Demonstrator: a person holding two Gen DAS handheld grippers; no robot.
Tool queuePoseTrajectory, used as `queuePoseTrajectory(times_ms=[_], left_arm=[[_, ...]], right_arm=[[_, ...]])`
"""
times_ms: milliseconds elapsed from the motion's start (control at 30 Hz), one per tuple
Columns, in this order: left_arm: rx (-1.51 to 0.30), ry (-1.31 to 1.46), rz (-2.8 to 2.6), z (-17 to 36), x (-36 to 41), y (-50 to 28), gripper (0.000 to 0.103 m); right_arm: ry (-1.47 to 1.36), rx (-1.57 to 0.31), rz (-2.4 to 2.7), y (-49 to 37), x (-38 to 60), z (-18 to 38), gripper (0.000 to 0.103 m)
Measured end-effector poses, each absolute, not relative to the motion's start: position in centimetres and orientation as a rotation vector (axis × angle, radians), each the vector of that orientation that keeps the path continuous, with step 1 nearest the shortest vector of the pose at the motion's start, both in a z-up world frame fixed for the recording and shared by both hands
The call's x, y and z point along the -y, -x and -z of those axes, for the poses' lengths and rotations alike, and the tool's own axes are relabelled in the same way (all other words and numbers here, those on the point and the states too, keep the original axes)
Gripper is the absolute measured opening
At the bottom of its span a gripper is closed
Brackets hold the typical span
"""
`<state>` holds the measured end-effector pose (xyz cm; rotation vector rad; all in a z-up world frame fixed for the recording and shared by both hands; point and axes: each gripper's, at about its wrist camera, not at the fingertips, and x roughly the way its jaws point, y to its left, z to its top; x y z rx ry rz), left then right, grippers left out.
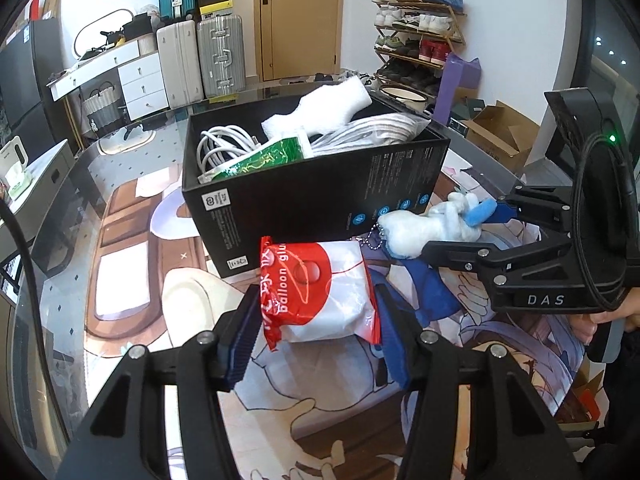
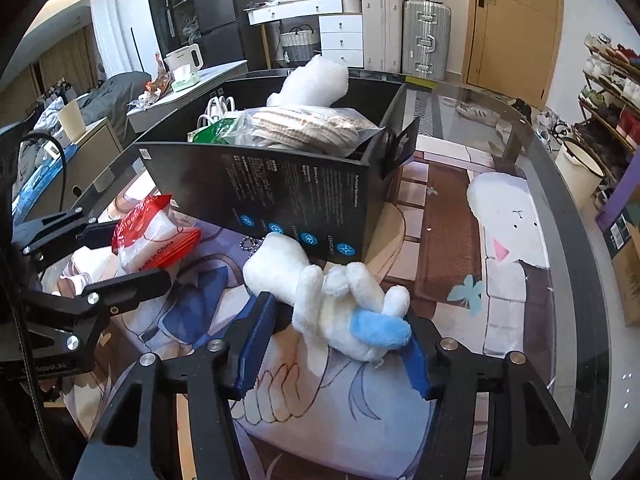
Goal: Organize soft objects
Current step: 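Grasp white plush toy with right gripper while left gripper grasps red bag, then carry plush toy with right gripper while left gripper carries red bag over black box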
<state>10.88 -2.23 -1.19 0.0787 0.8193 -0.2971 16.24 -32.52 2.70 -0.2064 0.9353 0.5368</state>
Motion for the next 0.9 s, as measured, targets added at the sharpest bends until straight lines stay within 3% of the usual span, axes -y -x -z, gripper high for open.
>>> queuePoseTrajectory(times_ms=[100, 200, 900], left_arm=[[-0.813, -0.078, 0.296, 1.1, 2.1, -10.8, 0.054], [-0.804, -0.073, 0.292, 0.8, 2.0, -10.7, 0.054], [-0.694, -0.008, 0.228, -2.3, -0.9, -9.6, 0.054]], right_arm=[[0.197, -0.939, -0.559, -16.1, 32.7, -2.8, 0.043], [0.2, -0.934, -0.569, -15.9, 32.7, -2.9, 0.041], [0.166, -0.793, -0.667, -12.6, 32.9, -8.9, 0.04]])
